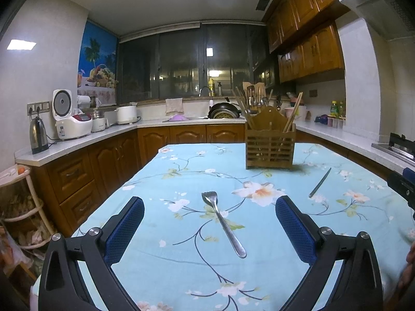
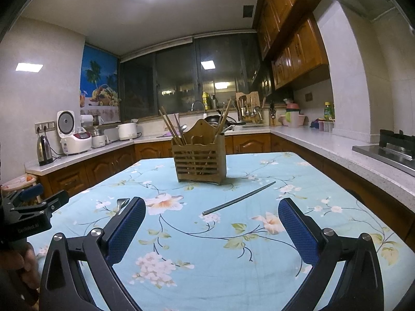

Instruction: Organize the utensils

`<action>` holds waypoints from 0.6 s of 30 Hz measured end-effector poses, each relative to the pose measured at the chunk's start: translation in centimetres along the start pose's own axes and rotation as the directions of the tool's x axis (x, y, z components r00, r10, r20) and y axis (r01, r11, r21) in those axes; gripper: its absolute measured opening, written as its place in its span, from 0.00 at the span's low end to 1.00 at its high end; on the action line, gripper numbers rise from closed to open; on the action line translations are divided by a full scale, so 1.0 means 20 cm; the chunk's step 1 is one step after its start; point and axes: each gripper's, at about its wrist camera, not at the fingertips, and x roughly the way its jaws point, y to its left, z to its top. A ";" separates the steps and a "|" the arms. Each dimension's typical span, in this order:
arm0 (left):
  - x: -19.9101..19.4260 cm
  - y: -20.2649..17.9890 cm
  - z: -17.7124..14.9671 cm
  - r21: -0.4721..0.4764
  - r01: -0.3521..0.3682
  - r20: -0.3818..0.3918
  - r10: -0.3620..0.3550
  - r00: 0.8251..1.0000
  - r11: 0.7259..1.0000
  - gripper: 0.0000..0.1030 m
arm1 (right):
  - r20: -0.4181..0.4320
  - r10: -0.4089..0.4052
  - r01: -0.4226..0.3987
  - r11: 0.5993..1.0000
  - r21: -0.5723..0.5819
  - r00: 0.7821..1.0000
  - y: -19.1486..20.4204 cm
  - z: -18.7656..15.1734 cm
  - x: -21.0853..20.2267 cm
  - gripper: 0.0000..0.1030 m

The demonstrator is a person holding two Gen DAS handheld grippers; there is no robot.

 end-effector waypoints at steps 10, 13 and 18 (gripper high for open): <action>-0.01 -0.01 0.00 0.003 0.004 -0.001 -0.004 1.000 1.000 0.99 | -0.008 -0.007 0.007 1.000 0.001 1.000 0.00 0.01 0.00 1.00; -0.01 -0.02 0.00 0.002 0.001 0.000 -0.001 1.000 1.000 0.99 | -0.004 -0.003 0.003 1.000 0.003 1.000 0.00 0.01 0.00 1.00; 0.00 -0.02 0.00 0.003 0.003 0.000 -0.003 1.000 1.000 0.99 | 0.000 0.002 -0.002 1.000 -0.003 1.000 0.00 0.02 0.01 1.00</action>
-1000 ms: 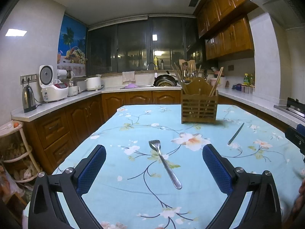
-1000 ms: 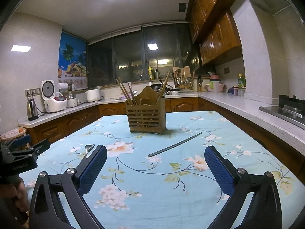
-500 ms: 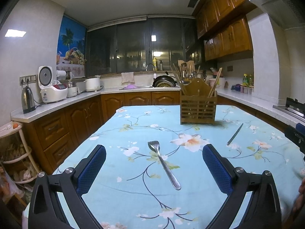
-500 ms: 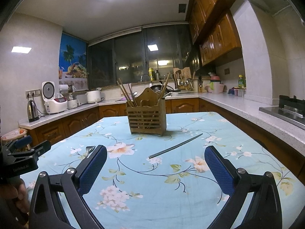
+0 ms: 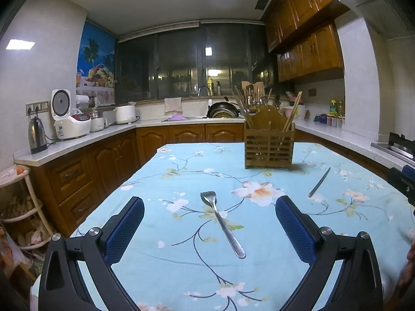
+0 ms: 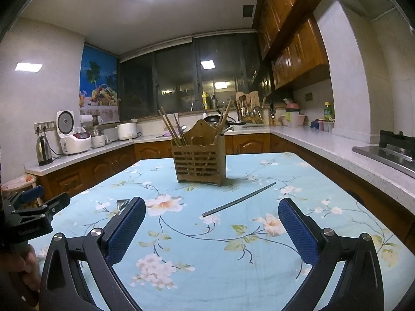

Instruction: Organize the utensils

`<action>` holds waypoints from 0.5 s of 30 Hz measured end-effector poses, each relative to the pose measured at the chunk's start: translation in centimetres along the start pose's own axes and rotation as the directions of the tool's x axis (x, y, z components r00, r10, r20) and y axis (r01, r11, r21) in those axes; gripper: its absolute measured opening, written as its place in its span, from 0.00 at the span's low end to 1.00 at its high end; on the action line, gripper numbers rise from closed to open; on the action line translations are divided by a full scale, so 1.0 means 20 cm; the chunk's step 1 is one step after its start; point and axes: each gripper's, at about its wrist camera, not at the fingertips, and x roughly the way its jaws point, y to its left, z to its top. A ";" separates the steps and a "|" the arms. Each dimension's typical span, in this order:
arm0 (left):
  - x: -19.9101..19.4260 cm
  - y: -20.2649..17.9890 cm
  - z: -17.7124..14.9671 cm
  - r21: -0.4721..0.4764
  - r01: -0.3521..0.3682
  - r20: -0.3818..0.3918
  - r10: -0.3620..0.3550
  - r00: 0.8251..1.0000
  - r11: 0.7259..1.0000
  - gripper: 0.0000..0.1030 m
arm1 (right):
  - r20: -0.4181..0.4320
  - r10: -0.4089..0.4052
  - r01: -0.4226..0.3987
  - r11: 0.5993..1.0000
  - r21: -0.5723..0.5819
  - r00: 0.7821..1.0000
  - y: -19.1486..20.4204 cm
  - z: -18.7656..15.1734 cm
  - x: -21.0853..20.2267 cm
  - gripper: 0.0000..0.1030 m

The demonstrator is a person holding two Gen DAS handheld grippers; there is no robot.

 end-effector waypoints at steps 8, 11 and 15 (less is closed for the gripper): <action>0.01 -0.02 -0.01 0.003 0.007 -0.001 -0.007 1.000 1.000 0.99 | -0.001 0.002 -0.002 1.000 0.002 1.000 0.01 0.00 0.01 1.00; 0.01 -0.02 -0.01 0.004 0.010 -0.004 -0.010 1.000 1.000 0.99 | -0.001 0.002 -0.002 1.000 0.001 1.000 0.01 0.00 0.00 1.00; 0.01 -0.03 0.00 0.005 0.011 -0.003 -0.011 1.000 1.000 0.99 | 0.000 0.002 -0.002 1.000 0.001 1.000 0.00 0.00 0.00 1.00</action>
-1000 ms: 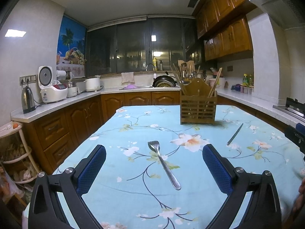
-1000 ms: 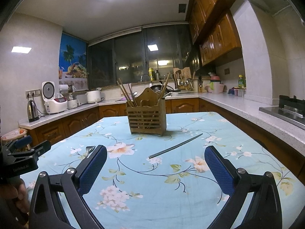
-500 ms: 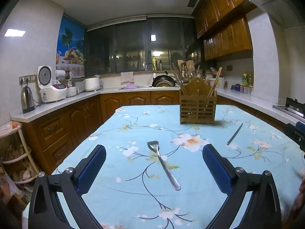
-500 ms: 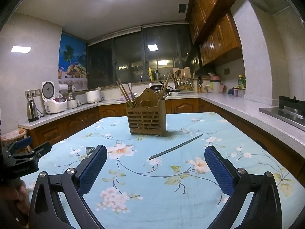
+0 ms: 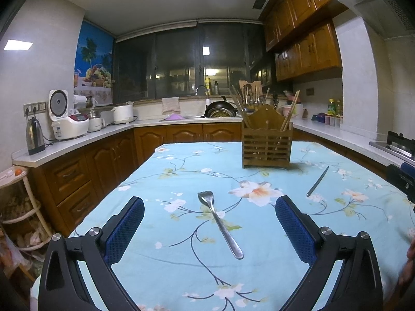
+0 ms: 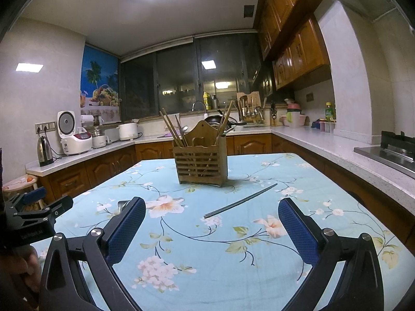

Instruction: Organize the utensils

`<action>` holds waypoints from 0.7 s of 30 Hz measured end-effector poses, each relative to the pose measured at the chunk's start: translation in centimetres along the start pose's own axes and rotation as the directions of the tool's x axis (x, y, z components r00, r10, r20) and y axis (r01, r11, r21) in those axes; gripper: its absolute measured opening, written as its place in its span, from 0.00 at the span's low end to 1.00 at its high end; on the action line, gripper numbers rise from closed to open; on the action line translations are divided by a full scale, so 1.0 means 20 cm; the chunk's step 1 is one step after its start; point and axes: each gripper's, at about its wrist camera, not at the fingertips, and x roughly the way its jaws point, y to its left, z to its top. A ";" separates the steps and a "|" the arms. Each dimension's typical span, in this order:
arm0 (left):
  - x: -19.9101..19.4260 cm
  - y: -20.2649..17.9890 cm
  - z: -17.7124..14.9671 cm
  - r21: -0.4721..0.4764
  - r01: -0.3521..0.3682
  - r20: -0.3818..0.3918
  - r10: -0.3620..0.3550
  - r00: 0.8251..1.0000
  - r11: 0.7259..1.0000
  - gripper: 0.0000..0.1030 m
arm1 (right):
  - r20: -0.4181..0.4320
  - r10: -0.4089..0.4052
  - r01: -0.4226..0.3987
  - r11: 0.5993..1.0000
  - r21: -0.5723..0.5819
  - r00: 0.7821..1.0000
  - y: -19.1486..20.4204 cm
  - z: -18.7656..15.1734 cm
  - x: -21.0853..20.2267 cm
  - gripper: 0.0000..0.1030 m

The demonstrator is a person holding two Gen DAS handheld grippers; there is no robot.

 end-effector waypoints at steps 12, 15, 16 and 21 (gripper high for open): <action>0.02 -0.01 0.00 -0.007 0.012 -0.011 -0.012 1.000 1.000 0.99 | -0.002 0.000 0.000 1.000 0.002 1.000 0.00 0.00 0.00 1.00; 0.02 -0.01 0.00 -0.007 0.012 -0.011 -0.012 1.000 1.000 0.99 | -0.003 0.000 0.000 1.000 0.002 1.000 0.00 0.00 0.00 1.00; 0.02 -0.01 0.00 -0.007 0.011 -0.012 -0.011 1.000 1.000 0.99 | -0.003 0.001 -0.001 1.000 0.003 1.000 0.00 0.00 0.00 1.00; 0.02 -0.01 0.00 -0.010 0.013 -0.015 -0.014 1.000 1.000 0.99 | -0.007 0.002 -0.002 1.000 0.005 1.000 0.00 0.00 0.01 1.00</action>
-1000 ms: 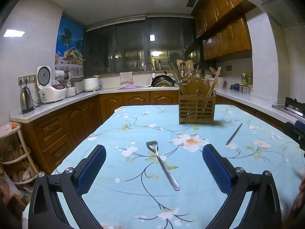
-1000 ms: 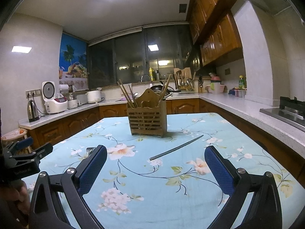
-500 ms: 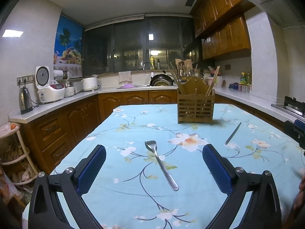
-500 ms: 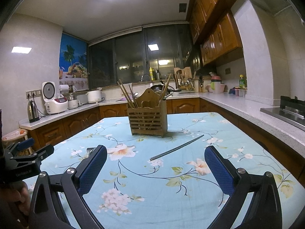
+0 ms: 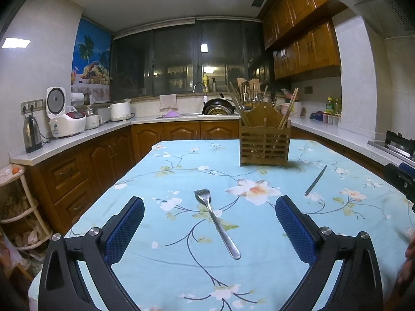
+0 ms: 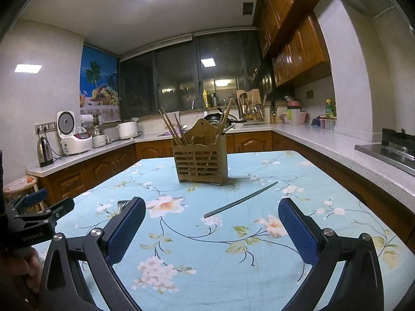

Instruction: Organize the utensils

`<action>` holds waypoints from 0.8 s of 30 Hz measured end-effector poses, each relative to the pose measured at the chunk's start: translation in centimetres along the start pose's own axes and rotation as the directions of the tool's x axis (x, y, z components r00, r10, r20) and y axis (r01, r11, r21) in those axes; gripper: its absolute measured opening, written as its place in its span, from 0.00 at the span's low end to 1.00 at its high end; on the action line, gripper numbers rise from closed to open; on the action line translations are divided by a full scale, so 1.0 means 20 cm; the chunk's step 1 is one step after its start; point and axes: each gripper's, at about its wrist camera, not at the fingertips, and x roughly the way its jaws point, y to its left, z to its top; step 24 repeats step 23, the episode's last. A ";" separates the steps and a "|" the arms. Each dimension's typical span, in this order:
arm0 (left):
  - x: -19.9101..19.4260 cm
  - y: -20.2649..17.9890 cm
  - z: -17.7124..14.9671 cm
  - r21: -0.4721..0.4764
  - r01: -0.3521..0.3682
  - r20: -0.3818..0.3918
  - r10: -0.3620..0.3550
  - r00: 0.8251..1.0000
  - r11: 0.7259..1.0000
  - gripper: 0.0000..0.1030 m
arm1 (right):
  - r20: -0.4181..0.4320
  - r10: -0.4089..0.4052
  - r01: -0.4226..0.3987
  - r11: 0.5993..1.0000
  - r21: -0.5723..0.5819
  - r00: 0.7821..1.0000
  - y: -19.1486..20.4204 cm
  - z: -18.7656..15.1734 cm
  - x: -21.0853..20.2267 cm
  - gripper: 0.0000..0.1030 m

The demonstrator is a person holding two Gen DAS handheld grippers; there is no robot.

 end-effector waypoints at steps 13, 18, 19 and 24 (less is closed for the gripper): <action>0.02 -0.03 0.03 -0.011 0.019 -0.009 -0.019 1.000 1.000 0.99 | -0.019 -0.002 0.002 1.000 0.008 1.000 0.02 0.00 0.02 1.00; 0.04 -0.05 0.04 -0.012 0.034 -0.027 -0.034 0.999 0.999 0.99 | -0.036 0.003 -0.002 1.000 0.016 0.999 0.01 0.01 0.04 1.00; 0.04 -0.06 0.04 -0.013 0.037 -0.029 -0.037 0.999 0.999 0.99 | -0.040 0.003 -0.002 1.000 0.017 0.999 0.02 0.01 0.04 1.00; 0.06 -0.08 0.05 -0.010 0.055 -0.038 -0.055 0.998 0.998 0.99 | -0.058 0.008 -0.007 1.000 0.020 0.998 0.03 0.02 0.05 1.00</action>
